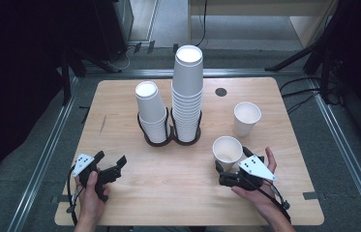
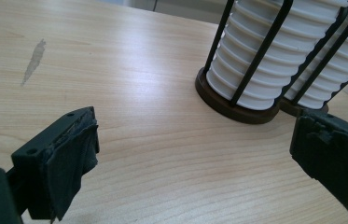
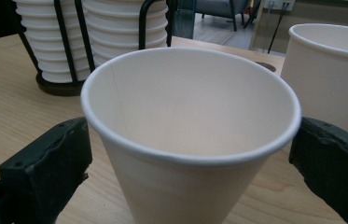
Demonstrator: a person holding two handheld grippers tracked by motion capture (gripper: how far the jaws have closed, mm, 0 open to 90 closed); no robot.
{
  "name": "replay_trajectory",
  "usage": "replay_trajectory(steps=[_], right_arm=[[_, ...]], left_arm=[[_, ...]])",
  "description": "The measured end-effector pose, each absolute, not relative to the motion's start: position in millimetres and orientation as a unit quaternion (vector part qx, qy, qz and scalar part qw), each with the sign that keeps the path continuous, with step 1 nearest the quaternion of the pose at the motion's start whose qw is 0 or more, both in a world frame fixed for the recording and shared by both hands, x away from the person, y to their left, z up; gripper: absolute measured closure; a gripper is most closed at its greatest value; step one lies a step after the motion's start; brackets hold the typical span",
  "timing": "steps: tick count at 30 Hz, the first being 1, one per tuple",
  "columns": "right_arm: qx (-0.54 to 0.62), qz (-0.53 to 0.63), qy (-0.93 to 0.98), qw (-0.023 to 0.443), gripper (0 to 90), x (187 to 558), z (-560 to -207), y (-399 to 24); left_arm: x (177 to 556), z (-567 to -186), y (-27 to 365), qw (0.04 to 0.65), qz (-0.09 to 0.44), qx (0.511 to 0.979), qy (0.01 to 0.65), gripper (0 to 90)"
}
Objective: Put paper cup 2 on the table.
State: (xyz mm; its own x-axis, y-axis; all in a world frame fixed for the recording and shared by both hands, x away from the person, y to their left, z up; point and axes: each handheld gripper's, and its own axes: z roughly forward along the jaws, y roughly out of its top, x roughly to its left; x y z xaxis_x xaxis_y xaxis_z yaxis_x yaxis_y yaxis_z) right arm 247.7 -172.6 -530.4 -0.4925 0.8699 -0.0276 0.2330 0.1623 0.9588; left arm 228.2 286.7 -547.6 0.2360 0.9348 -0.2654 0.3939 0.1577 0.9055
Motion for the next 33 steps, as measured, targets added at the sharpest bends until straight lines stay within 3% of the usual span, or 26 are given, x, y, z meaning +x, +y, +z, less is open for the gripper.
replay_trajectory(steps=[14,33], right_arm=[[0.398,0.512,0.679,0.344,0.0,230.6,-523.9,-221.8],[0.510,0.454,0.612,0.399,0.0,255.7,-542.4,-300.0]], left_arm=[[225.6,-551.3,296.9,0.512,0.262,0.590,0.567,1.4],[222.6,-554.3,295.4,0.514,0.257,0.594,0.562,1.4]])
